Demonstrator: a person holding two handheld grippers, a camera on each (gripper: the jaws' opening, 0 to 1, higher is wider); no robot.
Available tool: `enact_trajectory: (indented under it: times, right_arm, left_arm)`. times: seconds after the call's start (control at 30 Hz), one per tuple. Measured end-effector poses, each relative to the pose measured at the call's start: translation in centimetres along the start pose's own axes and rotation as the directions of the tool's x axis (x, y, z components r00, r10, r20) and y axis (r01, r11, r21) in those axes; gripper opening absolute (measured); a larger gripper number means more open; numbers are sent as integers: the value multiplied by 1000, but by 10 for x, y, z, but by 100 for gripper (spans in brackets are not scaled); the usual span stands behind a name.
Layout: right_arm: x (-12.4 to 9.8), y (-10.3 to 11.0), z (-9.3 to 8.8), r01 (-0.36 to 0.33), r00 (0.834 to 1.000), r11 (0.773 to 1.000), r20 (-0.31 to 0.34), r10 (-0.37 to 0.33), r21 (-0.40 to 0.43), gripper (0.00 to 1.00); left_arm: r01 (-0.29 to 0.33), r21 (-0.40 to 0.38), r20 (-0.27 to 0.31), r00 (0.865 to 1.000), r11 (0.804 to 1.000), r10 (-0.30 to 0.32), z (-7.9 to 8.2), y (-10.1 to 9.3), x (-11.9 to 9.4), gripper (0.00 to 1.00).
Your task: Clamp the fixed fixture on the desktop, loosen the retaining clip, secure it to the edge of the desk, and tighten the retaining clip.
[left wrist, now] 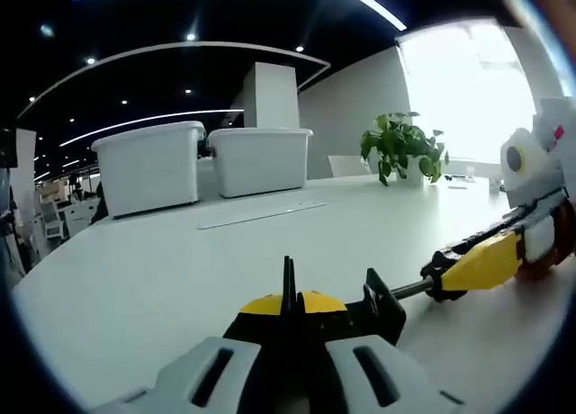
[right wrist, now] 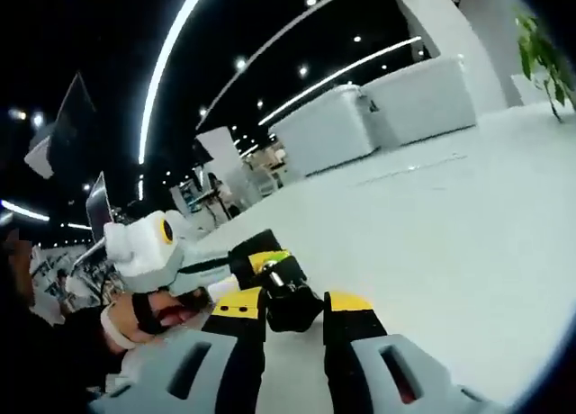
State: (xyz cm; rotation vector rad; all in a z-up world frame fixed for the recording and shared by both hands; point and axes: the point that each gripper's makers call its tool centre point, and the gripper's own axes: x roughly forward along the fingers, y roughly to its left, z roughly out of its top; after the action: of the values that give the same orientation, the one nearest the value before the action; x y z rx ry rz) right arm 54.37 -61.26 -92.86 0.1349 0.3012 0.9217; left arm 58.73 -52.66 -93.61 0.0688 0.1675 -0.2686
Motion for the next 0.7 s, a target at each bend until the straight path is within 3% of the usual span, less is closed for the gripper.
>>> enact_trajectory:
  times: [0.07, 0.17, 0.2, 0.3, 0.37, 0.5, 0.53, 0.57, 0.63, 0.7]
  right_arm:
    - [1, 1, 1, 13, 1000, 994, 8, -12, -105, 23]
    - [1, 5, 3, 36, 999, 957, 26, -30, -286, 23]
    - [1, 6, 4, 47, 999, 929, 37, -35, -367, 23]
    - [3, 9, 7, 82, 996, 765, 70, -48, -639, 23]
    - [4, 11, 7, 93, 995, 697, 79, -53, -711, 23]
    - [2, 13, 6, 110, 994, 601, 98, -54, -792, 23]
    - [2, 15, 6, 120, 993, 552, 106, -57, -825, 23]
    - [3, 14, 8, 124, 992, 527, 115, -51, -841, 23]
    - [3, 13, 8, 131, 991, 512, 120, -54, -849, 23]
    - [2, 13, 9, 132, 991, 517, 121, -55, -846, 23]
  left_arm:
    - [-1, 1, 0, 1000, 1000, 1, 0, 1, 1, 4]
    - [-1, 0, 0, 1000, 1000, 1, 0, 0, 1, 4]
    - [0, -1, 0, 1000, 1000, 0, 0, -1, 0, 4]
    - [-1, 0, 0, 1000, 1000, 1, 0, -1, 0, 4]
    - [-1, 0, 0, 1000, 1000, 1, 1, -2, -1, 4]
    - [-1, 0, -1, 1000, 1000, 1, 1, -3, -2, 4]
    - [-1, 1, -1, 1000, 1000, 1, 1, -3, -2, 4]
    - [-2, 2, -1, 1000, 1000, 2, 1, -3, -2, 4]
    - [-2, -1, -1, 1000, 1000, 2, 1, -4, -3, 4]
    - [-3, -1, -1, 1000, 1000, 3, 1, -4, -4, 4]
